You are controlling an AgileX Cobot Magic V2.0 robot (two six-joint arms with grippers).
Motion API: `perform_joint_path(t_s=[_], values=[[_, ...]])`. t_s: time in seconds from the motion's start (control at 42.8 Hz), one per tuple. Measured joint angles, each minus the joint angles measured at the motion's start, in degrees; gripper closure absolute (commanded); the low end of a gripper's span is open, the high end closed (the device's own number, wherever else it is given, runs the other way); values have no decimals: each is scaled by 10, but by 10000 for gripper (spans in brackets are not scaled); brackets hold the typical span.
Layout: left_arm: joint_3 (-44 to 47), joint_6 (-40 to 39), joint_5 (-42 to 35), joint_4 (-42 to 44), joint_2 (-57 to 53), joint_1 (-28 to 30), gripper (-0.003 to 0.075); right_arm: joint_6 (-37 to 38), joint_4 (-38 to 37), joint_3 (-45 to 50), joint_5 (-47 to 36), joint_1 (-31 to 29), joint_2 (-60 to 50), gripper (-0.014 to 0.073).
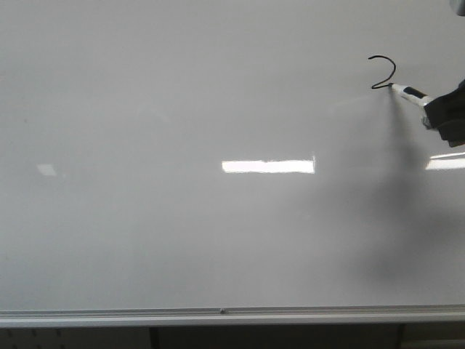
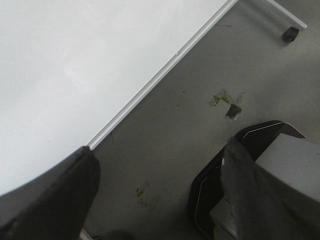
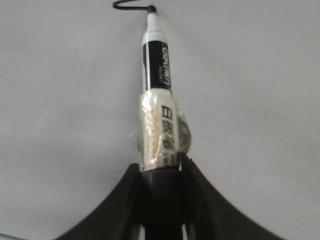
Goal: Write number 2 on whiteboard
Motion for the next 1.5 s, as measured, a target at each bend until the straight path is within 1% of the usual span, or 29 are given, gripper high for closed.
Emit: perform_joint_path(t_s=[0.211,0.351,0.421,0.538,0.608,0.632,0.678,0.725,0.842,0.912,1.029,1.17,1.31,1.497], values=[[0,0,0,-1,0,0,228,-1,0,0,10,-4,-8,611],[0,10,0,-1,0,0,228,-1,0,-1,65,1,-57,611],[0,26,0,-1,0,0,228,-1,0,-11,127,6,-92,611],[0,57,0,-1,0,0,228,-12,-1,-56,276,25,-140,611],[0,81,-4,-10,0,0,228,-39,-3,-90,384,45,-158,611],[0,89,-5,-13,0,0,228,-48,-3,-100,404,51,-160,611],[0,110,-6,-27,0,0,228,-71,-4,-121,477,66,-162,611],[-5,134,-5,-47,2,0,228,-95,-5,-142,532,83,-162,611],[-22,204,3,-114,14,0,227,-163,5,-167,628,134,-162,611],[-33,248,9,-156,27,0,228,-206,30,-173,650,163,-162,611],[-50,293,24,-202,51,0,228,-265,84,-176,660,197,-162,611],[-70,326,34,-229,80,0,228,-311,144,-176,661,213,-162,611],[-83,364,38,-255,103,-15,227,-326,161,-176,662,213,-162,611],[-112,374,30,-263,148,-84,228,-328,163,-176,662,213,-162,611]])
